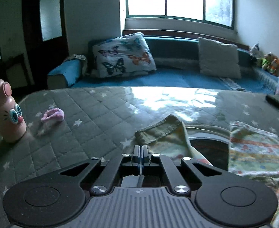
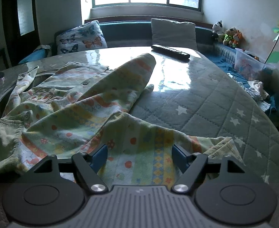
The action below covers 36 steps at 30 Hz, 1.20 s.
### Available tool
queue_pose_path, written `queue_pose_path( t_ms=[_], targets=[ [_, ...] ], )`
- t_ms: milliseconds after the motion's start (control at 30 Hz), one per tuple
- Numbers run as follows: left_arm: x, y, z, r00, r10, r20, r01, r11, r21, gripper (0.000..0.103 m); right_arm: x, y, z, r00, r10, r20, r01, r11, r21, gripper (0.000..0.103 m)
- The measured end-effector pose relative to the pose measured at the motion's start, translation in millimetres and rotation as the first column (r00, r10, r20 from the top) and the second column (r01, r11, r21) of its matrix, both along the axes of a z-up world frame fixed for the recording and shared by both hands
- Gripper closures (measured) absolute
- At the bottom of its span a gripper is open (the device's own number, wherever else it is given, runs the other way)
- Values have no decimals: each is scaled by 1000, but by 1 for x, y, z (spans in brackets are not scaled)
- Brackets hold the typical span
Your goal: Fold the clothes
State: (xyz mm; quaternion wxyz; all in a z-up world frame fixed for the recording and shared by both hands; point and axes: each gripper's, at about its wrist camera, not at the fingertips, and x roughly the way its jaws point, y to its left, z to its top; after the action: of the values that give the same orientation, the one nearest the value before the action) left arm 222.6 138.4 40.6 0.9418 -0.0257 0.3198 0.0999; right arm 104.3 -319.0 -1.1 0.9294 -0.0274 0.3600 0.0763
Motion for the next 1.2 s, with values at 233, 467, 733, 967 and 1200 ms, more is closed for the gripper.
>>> queue_pose_path(
  t_ms=[233,467,733,967,1200],
  targets=[
    [27,-27,-8,996,-80,-34,80,997,-20,98,-3,1,-1,1000,-5,-1,5,1000,1,23],
    [75,-58,-31,988,-135,-80,138,990,27,60,-1,-1,-1,1000,-2,-11,2,1000,1,19],
    [112,-58,-54,984,-134,-119,140,989,45,88,3,-1,-2,1000,1,-16,-1,1000,0,16],
    [85,-35,-43,995,-76,-66,79,996,46,101,4,-1,-3,1000,0,-9,0,1000,-2,15],
    [27,5,-15,999,33,24,-33,999,7,101,1,0,-2,1000,-7,-4,7,1000,-5,15]
  ],
)
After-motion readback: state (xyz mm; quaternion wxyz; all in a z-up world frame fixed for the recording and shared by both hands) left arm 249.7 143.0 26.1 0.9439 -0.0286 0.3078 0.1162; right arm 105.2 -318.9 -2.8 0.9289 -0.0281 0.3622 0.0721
